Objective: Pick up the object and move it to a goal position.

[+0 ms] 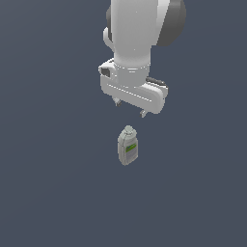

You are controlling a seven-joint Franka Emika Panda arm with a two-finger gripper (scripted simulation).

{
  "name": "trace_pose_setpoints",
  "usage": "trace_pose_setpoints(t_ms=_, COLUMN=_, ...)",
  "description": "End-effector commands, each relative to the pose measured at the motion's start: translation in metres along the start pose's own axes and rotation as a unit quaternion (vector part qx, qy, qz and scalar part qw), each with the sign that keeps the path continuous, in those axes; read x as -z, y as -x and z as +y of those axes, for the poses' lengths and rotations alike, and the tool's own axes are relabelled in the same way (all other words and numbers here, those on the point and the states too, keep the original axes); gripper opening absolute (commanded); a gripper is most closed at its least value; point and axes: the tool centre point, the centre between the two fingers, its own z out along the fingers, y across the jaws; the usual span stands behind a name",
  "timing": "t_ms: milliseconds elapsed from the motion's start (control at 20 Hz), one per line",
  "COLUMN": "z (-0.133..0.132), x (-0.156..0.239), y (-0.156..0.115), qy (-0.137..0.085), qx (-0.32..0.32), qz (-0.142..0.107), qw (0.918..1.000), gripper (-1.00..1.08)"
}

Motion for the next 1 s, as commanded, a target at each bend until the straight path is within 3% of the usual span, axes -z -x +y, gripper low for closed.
trace_pose_setpoints(t_ms=0, z=-0.003, x=-0.004, y=-0.006, qy=0.001, qx=-0.033, qz=-0.001, qw=0.9994, gripper=1.0)
trace_pose_setpoints(t_ms=500, z=-0.013, x=-0.02, y=-0.025, qy=0.007, qx=-0.144, qz=-0.001, qw=0.9896, gripper=1.0)
trace_pose_setpoints(t_ms=950, z=-0.017, x=-0.026, y=-0.033, qy=0.01, qx=-0.188, qz=-0.001, qw=0.9821, gripper=1.0)
